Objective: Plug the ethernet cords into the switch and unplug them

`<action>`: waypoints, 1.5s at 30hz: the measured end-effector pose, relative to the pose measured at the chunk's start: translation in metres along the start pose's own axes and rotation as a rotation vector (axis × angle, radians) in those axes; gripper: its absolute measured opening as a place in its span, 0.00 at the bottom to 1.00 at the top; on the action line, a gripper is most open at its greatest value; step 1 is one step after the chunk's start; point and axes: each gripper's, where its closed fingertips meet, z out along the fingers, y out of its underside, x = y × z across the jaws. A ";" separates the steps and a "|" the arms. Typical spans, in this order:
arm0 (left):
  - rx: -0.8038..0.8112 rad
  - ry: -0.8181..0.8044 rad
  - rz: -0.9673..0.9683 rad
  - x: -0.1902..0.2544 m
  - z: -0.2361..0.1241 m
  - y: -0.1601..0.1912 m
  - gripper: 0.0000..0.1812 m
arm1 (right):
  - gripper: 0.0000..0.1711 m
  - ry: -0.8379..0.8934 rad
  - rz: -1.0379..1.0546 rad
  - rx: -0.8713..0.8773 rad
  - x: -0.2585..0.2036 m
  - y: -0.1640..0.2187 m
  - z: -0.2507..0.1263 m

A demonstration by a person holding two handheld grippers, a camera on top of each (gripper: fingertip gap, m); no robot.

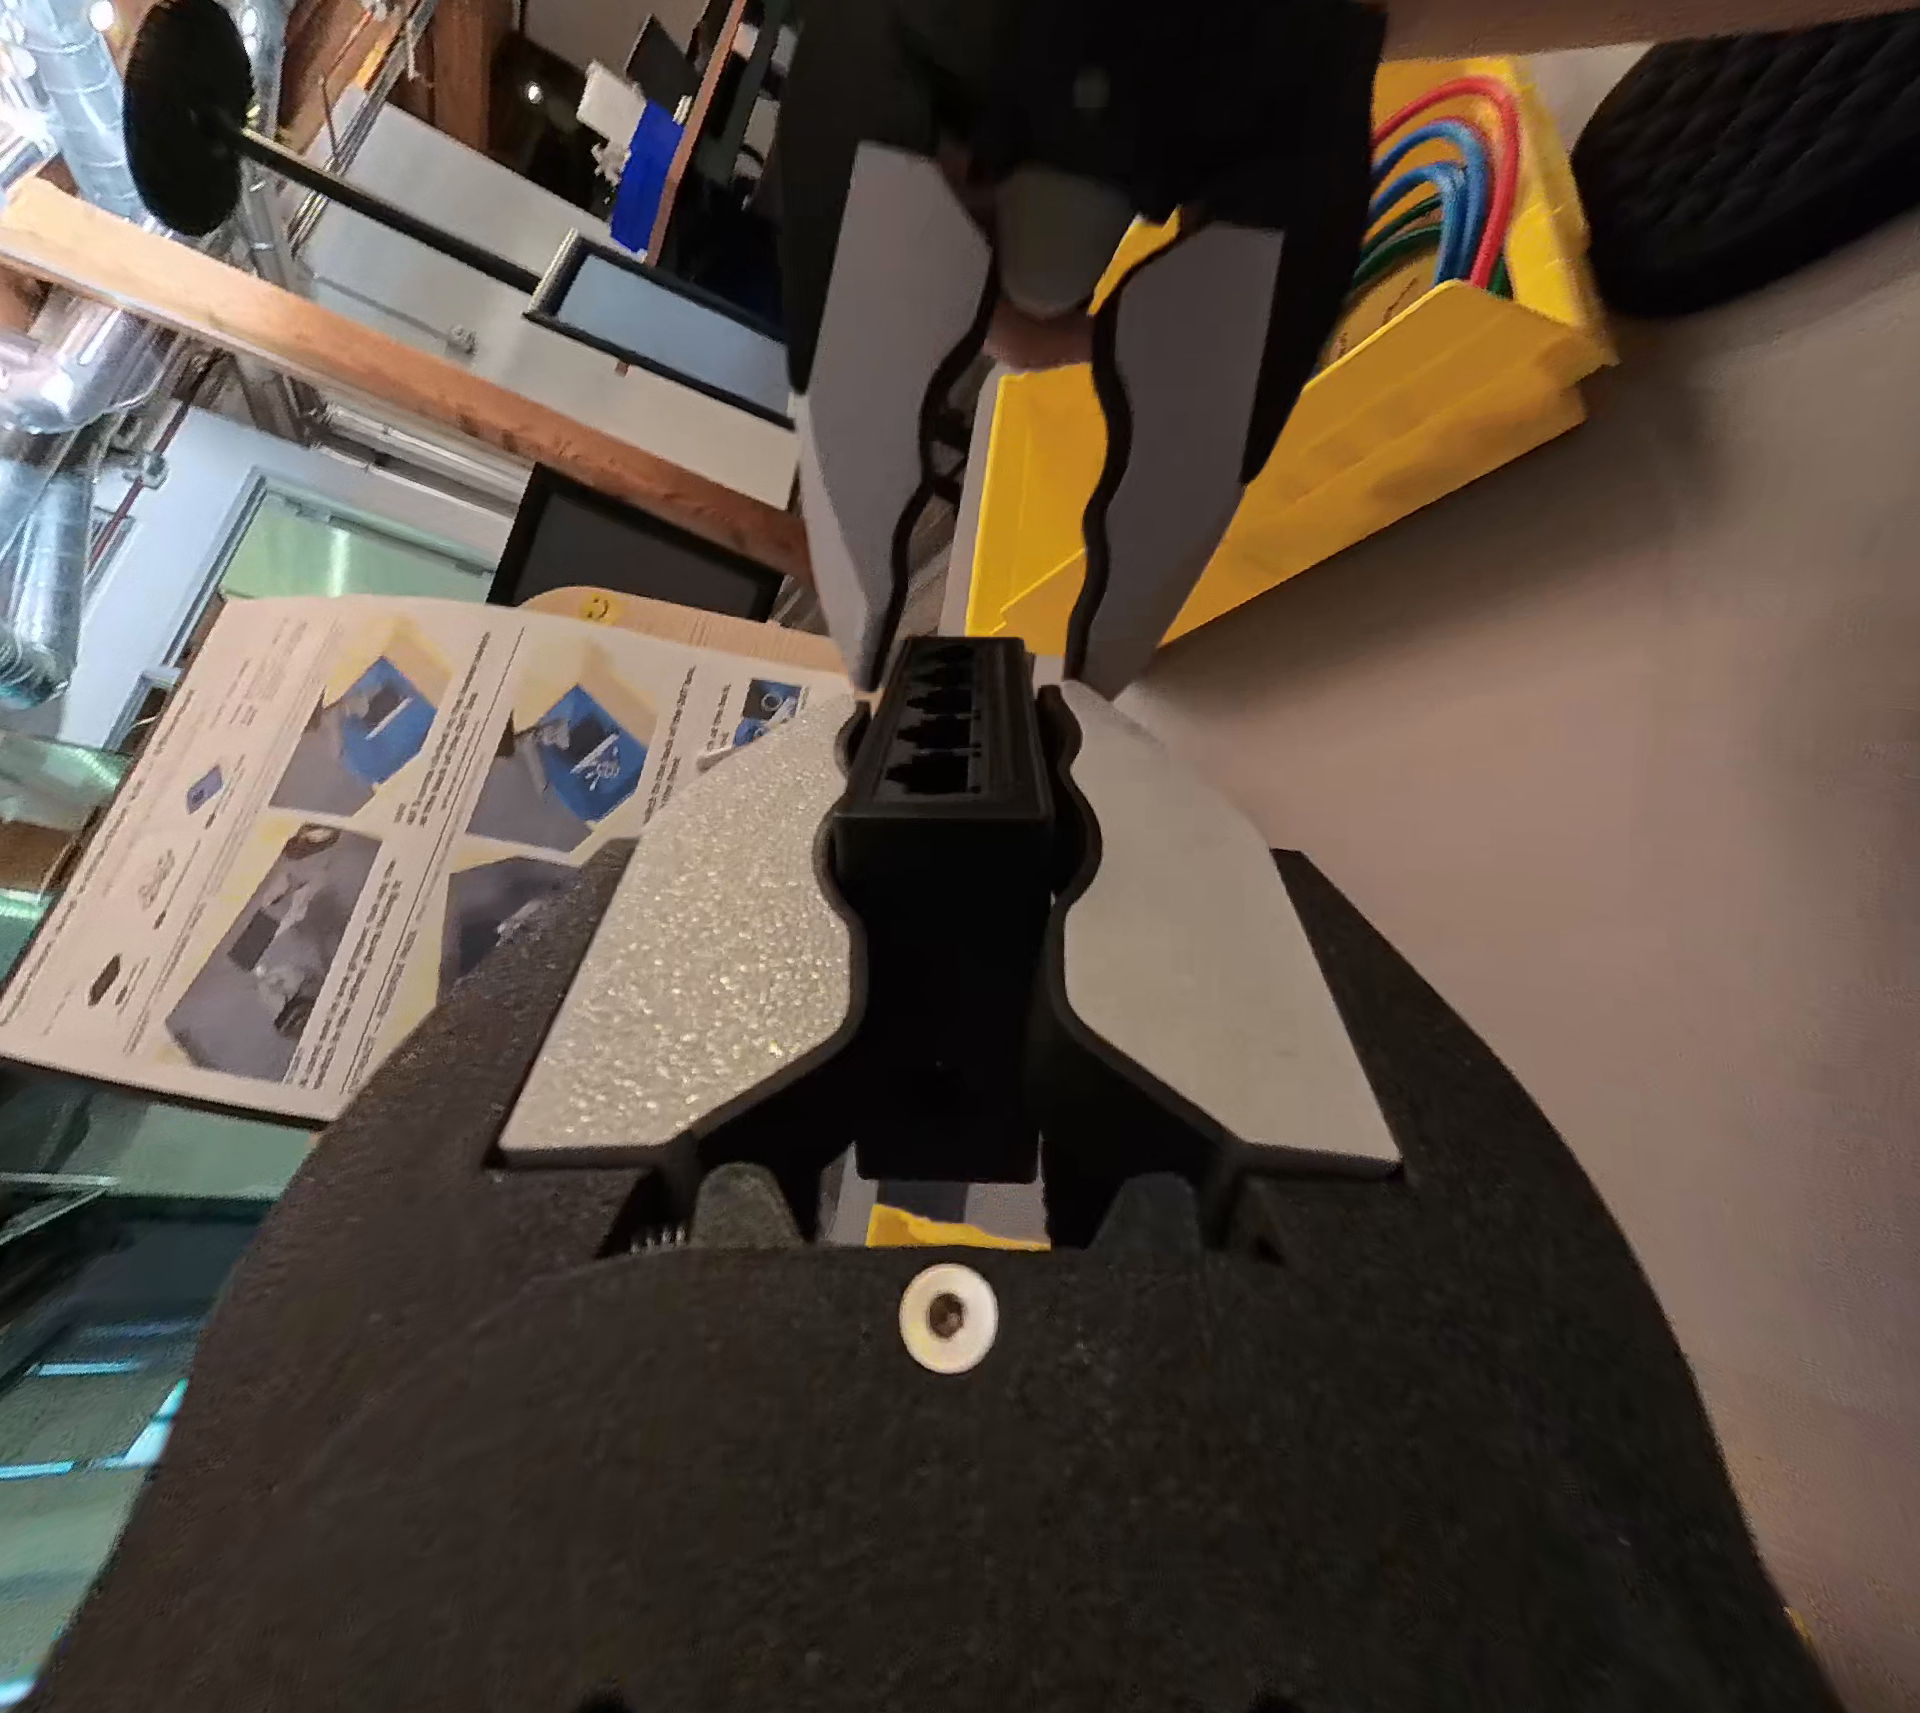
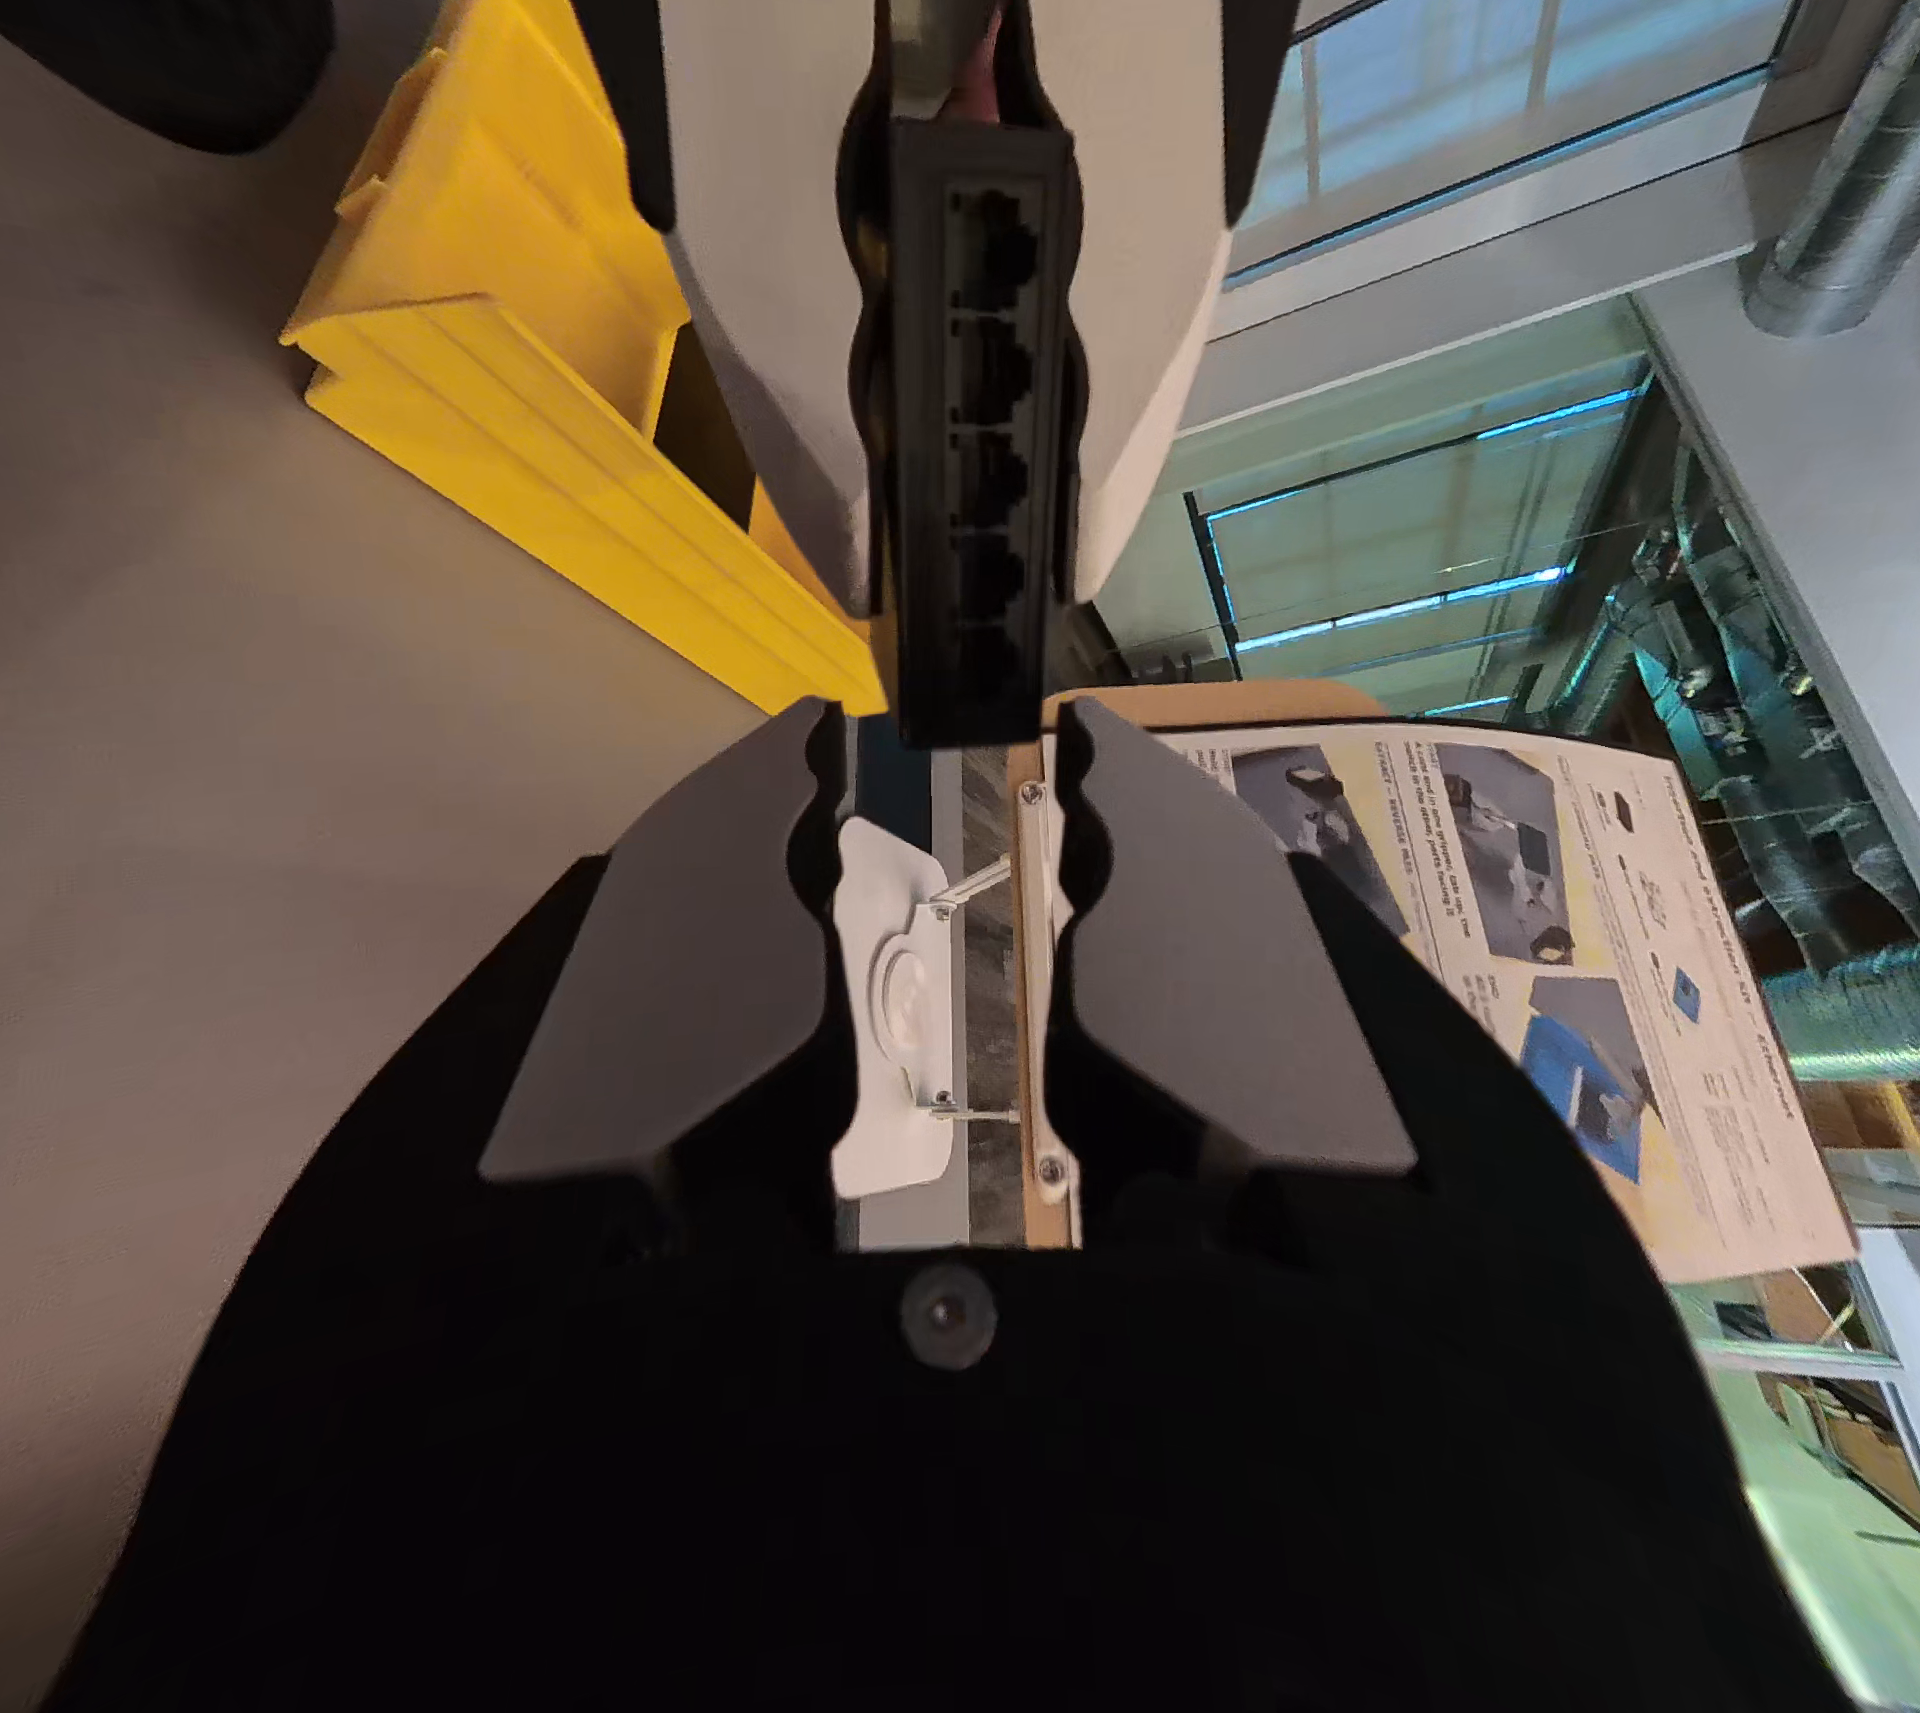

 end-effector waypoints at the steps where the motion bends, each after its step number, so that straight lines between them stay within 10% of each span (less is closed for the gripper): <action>1: 0.011 0.017 0.000 0.003 0.000 -0.003 0.17 | 0.23 0.000 0.001 0.012 -0.001 -0.002 0.001; 10: 0.020 -0.065 0.006 -0.009 -0.003 0.005 0.22 | 0.17 -0.058 0.074 -0.108 0.001 0.021 -0.011; 18: -0.121 -0.169 -0.077 -0.046 -0.027 0.039 0.16 | 0.17 -0.008 0.590 -0.671 0.006 0.230 -0.102; 25: -0.160 -0.193 -0.093 -0.052 -0.027 0.046 0.16 | 0.16 -0.221 0.909 -1.015 -0.058 0.330 -0.132; 34: -0.199 -0.184 -0.103 -0.052 -0.023 0.055 0.15 | 0.16 -0.203 0.969 -0.674 -0.041 0.317 -0.072; 45: -0.385 -0.225 -0.274 -0.070 -0.043 0.103 0.14 | 0.18 -0.334 0.985 -1.031 -0.087 0.351 -0.110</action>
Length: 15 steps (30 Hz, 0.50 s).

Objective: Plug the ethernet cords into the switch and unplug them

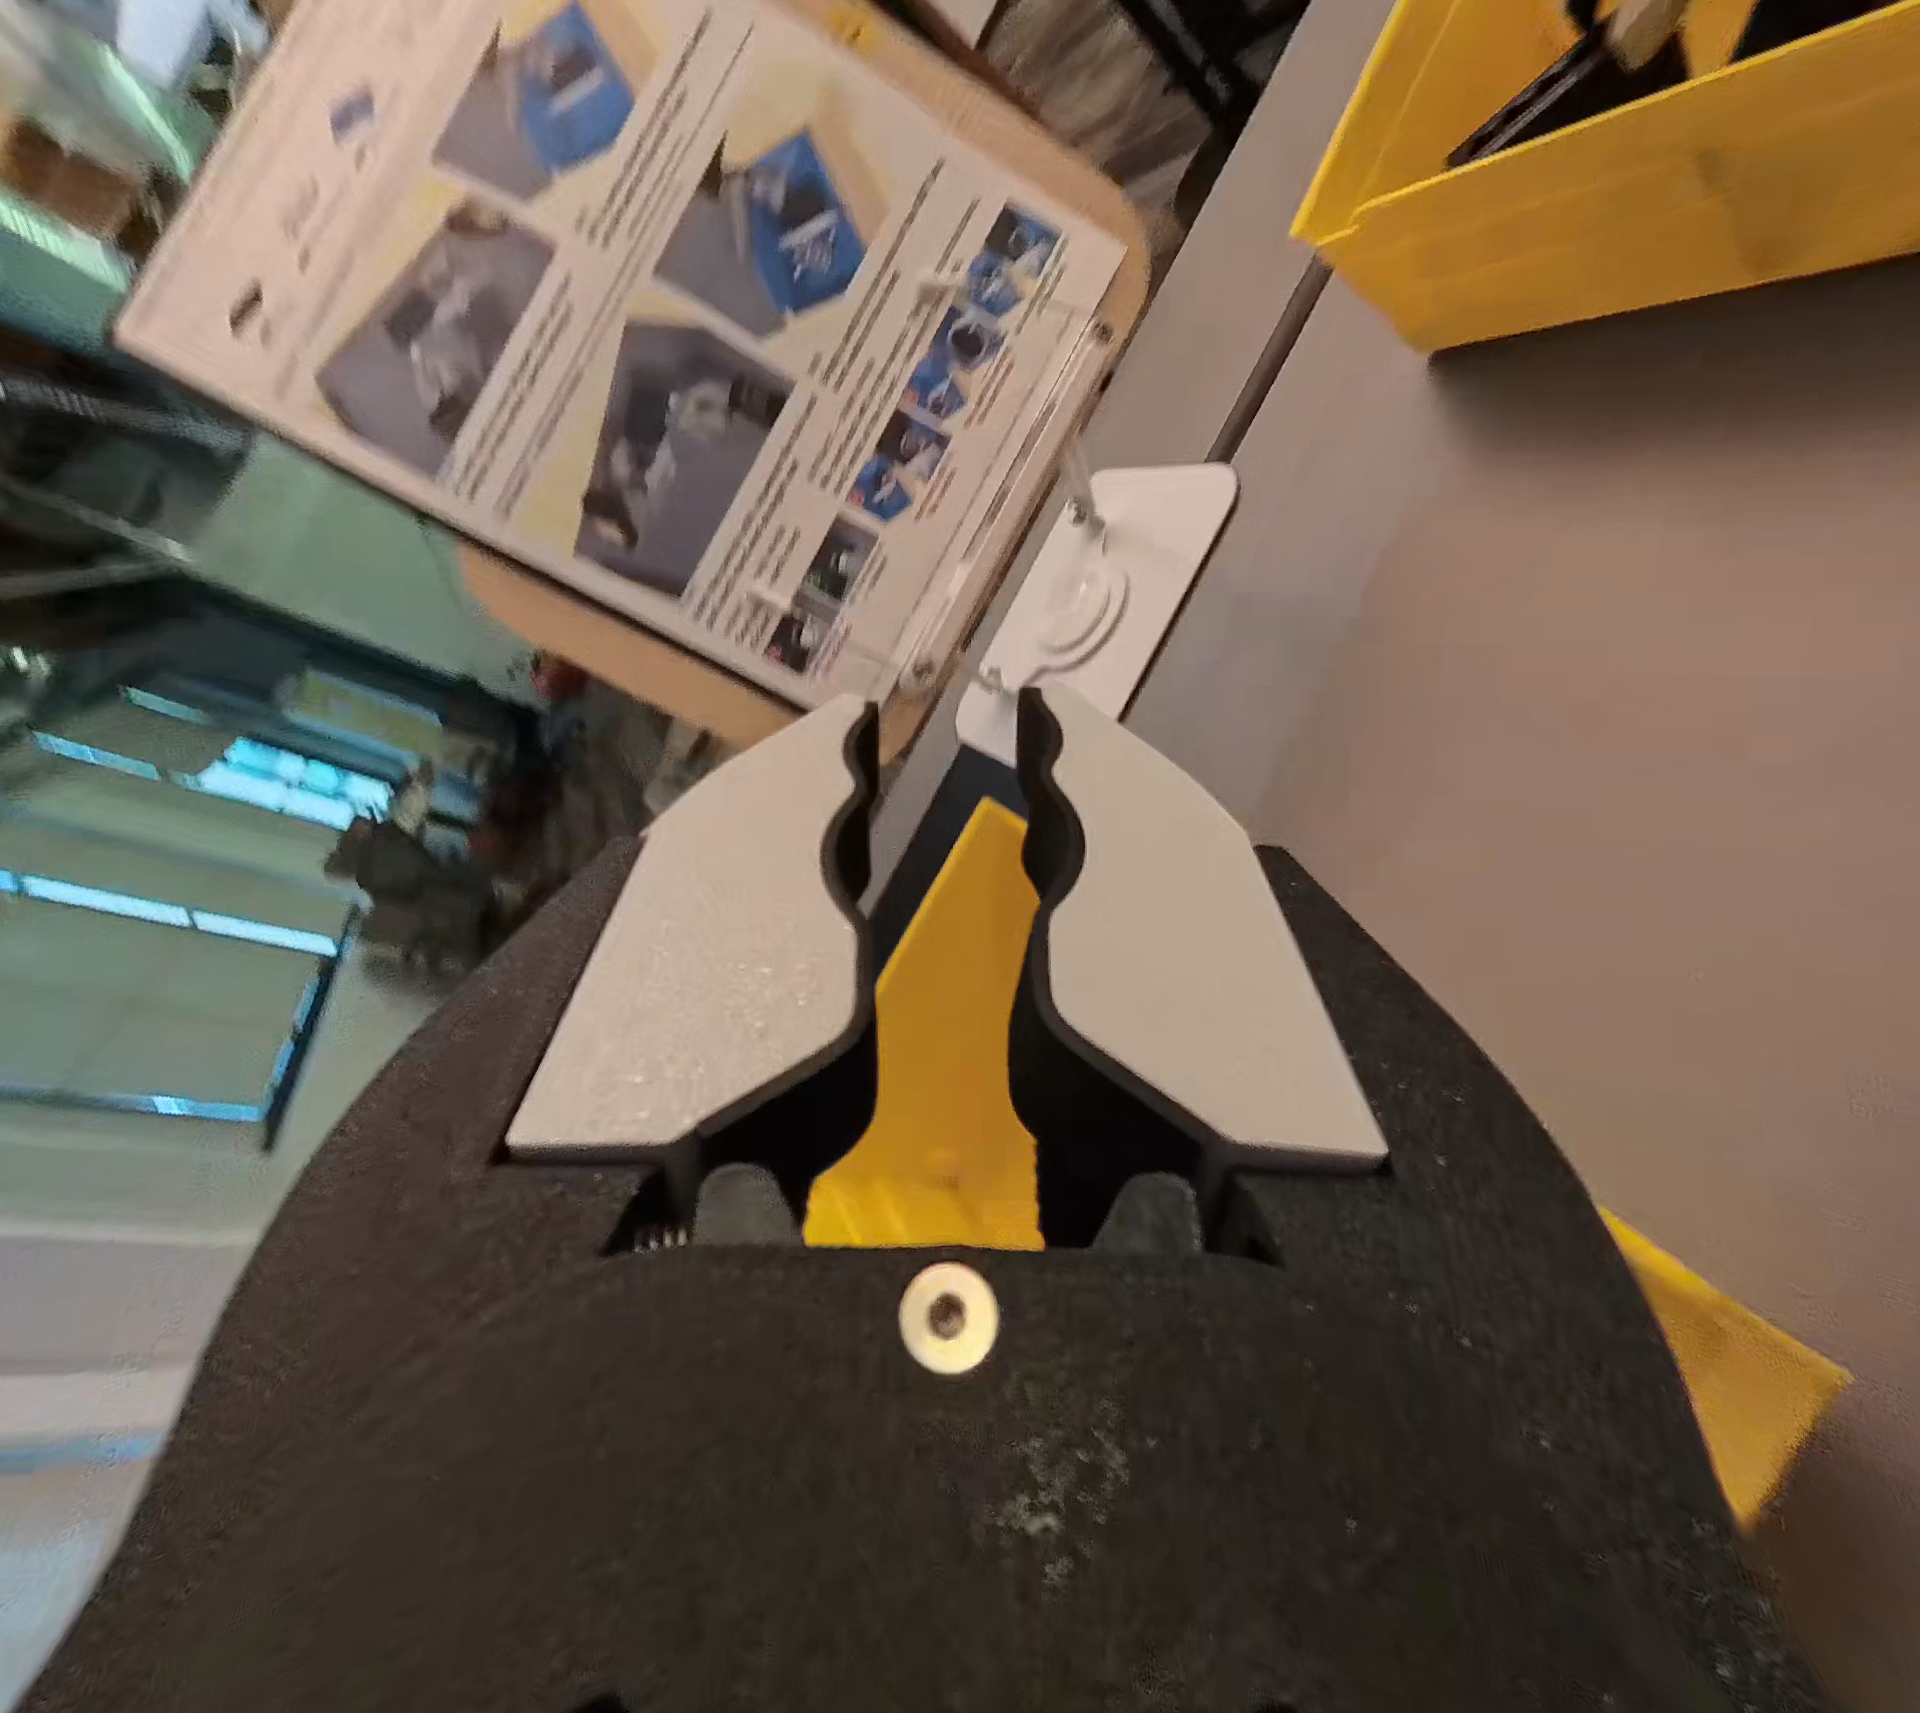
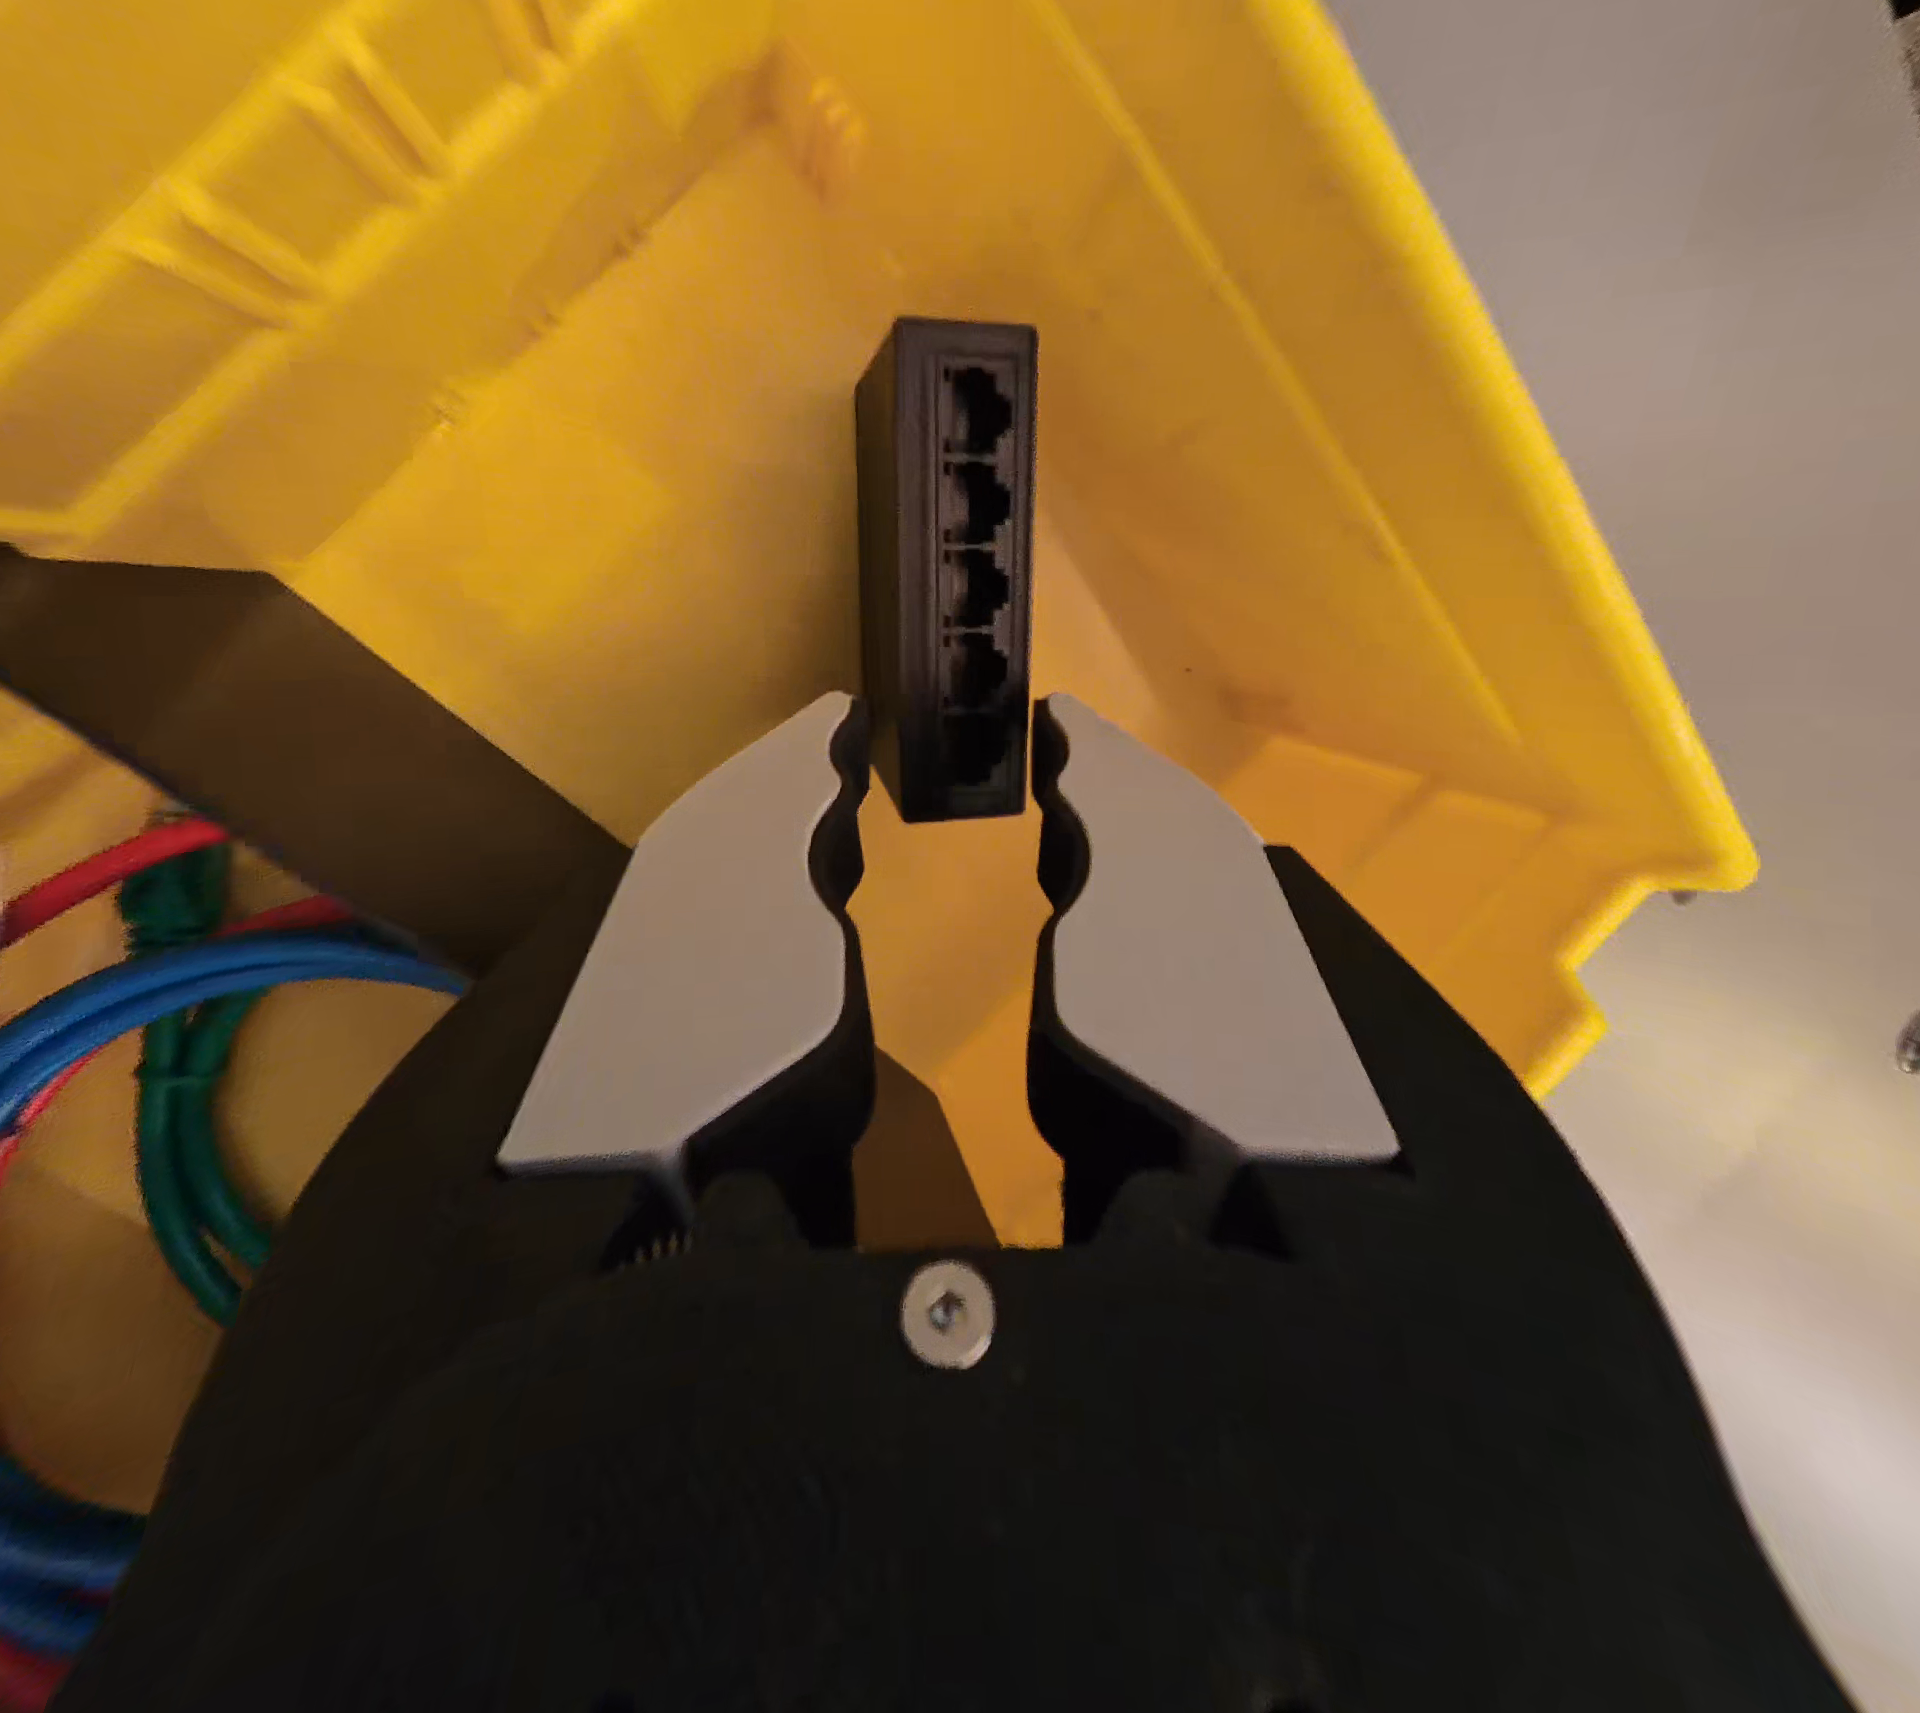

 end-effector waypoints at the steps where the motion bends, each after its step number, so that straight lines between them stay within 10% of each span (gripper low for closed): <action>1: -0.031 -0.006 -0.041 -0.008 -0.003 0.009 0.14 | 0.18 0.004 0.011 0.020 0.001 -0.002 -0.007; 8: -0.401 -0.046 -0.566 -0.057 -0.036 0.121 0.11 | 0.25 0.188 0.255 0.000 0.023 0.040 -0.086; 15: -0.628 -0.090 -0.831 -0.075 -0.055 0.223 0.13 | 0.17 0.068 0.603 -0.176 0.012 0.119 -0.090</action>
